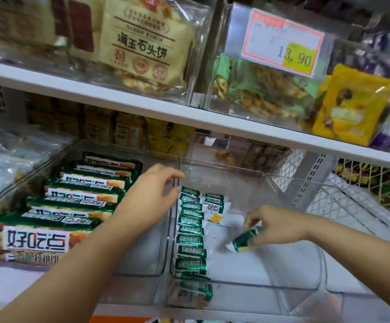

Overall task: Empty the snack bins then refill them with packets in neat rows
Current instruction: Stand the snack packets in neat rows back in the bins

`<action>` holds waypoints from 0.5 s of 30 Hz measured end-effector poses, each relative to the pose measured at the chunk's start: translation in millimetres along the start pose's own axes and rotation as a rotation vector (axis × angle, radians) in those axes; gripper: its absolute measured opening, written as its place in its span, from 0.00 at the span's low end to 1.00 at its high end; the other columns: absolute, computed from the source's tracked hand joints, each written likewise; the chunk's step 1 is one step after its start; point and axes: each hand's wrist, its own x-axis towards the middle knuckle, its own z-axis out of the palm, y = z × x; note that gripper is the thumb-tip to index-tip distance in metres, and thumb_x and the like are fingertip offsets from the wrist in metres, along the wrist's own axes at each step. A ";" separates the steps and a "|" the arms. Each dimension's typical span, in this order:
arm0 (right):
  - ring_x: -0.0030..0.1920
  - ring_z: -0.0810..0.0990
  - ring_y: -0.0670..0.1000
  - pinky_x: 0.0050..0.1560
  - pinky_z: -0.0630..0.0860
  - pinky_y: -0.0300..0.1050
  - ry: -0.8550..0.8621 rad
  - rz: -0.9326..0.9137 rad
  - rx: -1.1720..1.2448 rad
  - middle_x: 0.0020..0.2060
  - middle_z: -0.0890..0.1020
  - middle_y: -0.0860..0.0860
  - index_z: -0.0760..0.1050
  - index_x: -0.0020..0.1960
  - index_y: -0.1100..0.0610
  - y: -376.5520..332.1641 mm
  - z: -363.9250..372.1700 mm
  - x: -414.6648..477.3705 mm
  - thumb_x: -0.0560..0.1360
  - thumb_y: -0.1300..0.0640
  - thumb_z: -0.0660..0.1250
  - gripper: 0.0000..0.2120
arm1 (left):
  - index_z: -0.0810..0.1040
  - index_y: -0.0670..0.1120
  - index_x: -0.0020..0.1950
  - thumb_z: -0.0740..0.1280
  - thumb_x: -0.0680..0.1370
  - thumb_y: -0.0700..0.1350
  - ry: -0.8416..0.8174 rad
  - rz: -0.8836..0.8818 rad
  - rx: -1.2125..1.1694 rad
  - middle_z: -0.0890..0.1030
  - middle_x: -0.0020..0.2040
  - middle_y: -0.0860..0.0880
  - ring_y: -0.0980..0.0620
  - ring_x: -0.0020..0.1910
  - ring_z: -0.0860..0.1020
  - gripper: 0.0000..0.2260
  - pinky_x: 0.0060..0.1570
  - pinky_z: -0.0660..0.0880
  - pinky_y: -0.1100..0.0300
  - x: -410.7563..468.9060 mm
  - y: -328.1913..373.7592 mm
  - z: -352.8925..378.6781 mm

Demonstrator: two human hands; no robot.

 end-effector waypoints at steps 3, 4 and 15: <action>0.32 0.75 0.46 0.41 0.76 0.45 0.079 -0.038 0.460 0.32 0.76 0.53 0.75 0.44 0.66 -10.2 -14.2 -8.5 0.75 0.51 0.69 0.16 | 0.76 0.55 0.62 0.66 0.78 0.48 -0.028 0.170 0.029 0.74 0.56 0.58 0.60 0.57 0.73 0.13 0.62 0.70 0.59 -3.3 23.3 -4.8; 0.30 0.74 0.45 0.40 0.77 0.45 0.097 -0.040 0.571 0.29 0.73 0.51 0.73 0.41 0.67 -14.9 -17.5 -11.2 0.75 0.52 0.68 0.17 | 0.75 0.56 0.64 0.66 0.77 0.50 -0.068 0.202 0.039 0.75 0.58 0.59 0.61 0.57 0.73 0.14 0.62 0.71 0.58 -4.1 31.1 -4.3; 0.35 0.73 0.48 0.37 0.71 0.40 0.281 -0.177 1.188 0.36 0.77 0.54 0.78 0.42 0.56 -55.6 -25.1 -29.8 0.57 0.43 0.81 0.23 | 0.67 0.63 0.68 0.70 0.75 0.50 -0.249 0.126 -0.242 0.74 0.48 0.62 0.60 0.40 0.79 0.24 0.45 0.77 0.65 -10.4 57.0 4.0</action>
